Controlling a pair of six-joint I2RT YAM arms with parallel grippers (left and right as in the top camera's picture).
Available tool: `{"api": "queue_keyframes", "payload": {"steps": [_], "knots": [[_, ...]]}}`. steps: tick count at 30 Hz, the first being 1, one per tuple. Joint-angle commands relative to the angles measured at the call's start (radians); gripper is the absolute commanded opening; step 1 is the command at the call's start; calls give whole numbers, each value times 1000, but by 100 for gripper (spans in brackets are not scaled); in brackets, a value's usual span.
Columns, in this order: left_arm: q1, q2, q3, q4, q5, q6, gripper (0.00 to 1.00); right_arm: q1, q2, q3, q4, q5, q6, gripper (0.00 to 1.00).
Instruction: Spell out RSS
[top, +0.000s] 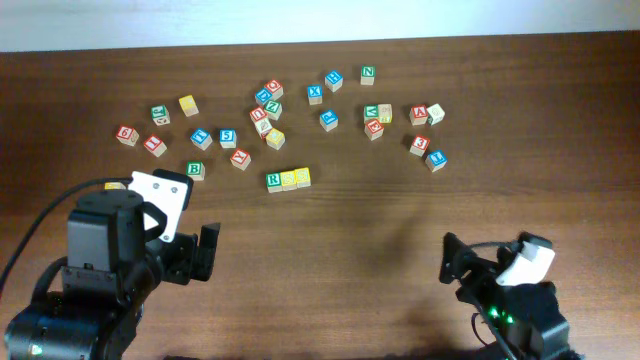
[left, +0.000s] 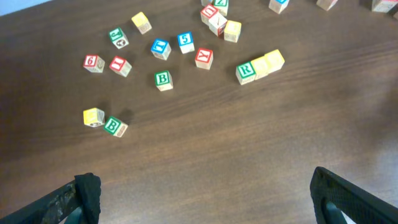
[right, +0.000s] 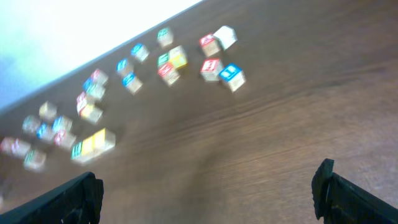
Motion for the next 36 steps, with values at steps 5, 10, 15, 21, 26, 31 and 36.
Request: {"api": "queue_keyframes", "payload": {"steps": [5, 10, 15, 21, 26, 31, 36], "knots": [[5, -3, -2, 3, 8, 16, 99, -70, -189, -169, 8, 180, 408, 98], [5, -3, -2, 3, 8, 16, 99, -70, -204, -285, 39, 208, 477, 98], [4, -3, -2, 3, 8, 16, 99, -69, -204, -332, 143, 171, 476, 98], [5, -3, -2, 3, 8, 16, 99, -69, -204, -333, 130, 122, 468, 98], [5, -3, -2, 3, 8, 16, 99, -69, -204, -332, 139, 175, 248, 98], [4, -3, -2, 3, 8, 16, 99, -69, -204, -336, 202, 126, -227, 98], [4, -3, -2, 3, 8, 16, 99, -69, -204, -356, 261, 97, -277, 98]]}}
